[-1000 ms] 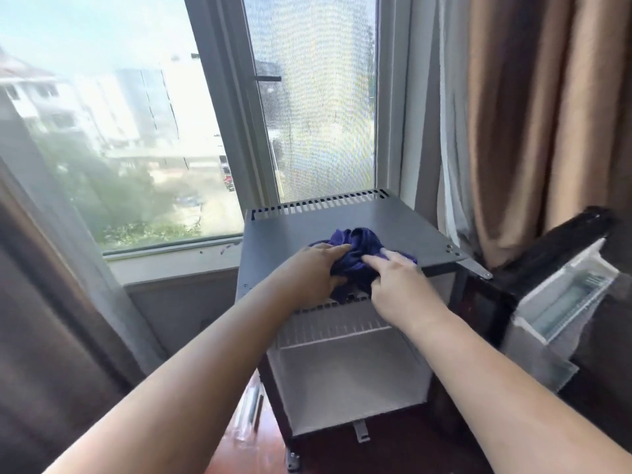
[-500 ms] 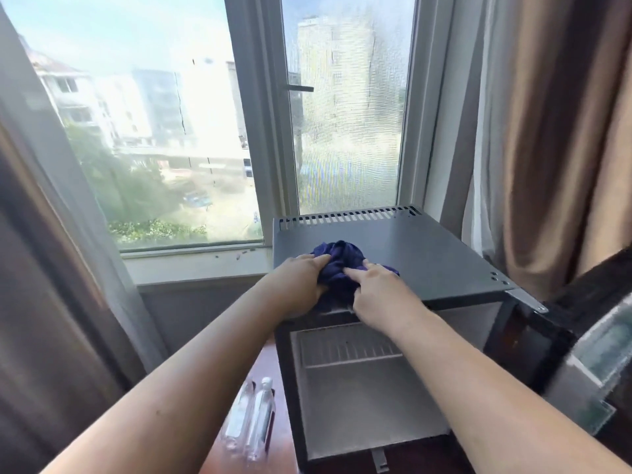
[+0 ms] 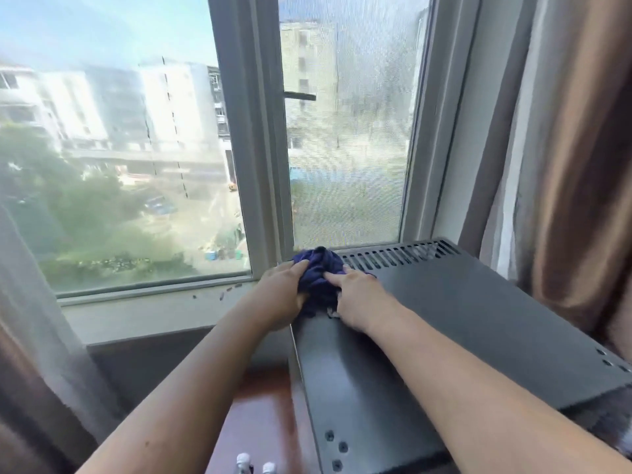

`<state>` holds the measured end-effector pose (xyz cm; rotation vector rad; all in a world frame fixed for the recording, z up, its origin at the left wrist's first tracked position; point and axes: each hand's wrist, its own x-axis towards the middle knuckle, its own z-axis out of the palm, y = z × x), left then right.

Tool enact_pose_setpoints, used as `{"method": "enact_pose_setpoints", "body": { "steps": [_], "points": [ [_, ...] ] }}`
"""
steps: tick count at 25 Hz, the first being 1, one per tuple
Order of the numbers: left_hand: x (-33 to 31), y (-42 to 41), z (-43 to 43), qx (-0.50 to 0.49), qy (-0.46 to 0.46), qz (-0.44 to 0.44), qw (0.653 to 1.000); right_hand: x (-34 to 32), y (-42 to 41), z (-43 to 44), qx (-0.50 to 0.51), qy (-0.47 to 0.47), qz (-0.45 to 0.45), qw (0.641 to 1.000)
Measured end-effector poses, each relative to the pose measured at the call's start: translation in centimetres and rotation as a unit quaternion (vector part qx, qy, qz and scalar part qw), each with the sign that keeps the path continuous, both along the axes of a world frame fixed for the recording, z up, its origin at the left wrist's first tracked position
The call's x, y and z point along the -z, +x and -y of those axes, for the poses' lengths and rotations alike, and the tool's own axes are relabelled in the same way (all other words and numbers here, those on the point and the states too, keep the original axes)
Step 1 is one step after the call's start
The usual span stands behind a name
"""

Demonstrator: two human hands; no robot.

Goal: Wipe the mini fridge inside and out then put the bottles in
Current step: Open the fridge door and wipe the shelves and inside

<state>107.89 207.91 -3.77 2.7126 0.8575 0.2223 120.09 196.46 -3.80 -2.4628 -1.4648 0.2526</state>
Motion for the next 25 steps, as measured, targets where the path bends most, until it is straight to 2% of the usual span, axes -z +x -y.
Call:
{"method": "enact_pose_setpoints", "body": {
  "steps": [6,12,15,21,25],
  "points": [
    [0.4,3.1,-5.9,0.016,0.005,0.018,1.000,0.3,1.9,-5.6,0.021,0.026,0.038,0.999],
    [0.2,3.0,-6.8,0.046,0.003,0.022,0.999,0.0,2.0,-5.1,0.023,0.033,0.064,0.997],
    [0.4,1.2,-4.7,0.062,0.035,0.009,0.997,-0.2,0.8,-2.6,0.028,0.026,0.072,0.997],
    [0.9,-4.2,2.9,0.111,0.043,0.034,0.992,-0.6,-3.6,6.7,0.016,0.053,0.029,0.998],
    [1.3,-7.4,8.4,0.120,0.058,0.044,0.990,-0.6,-6.8,12.8,0.043,0.076,-0.003,0.996]
  ]
}}
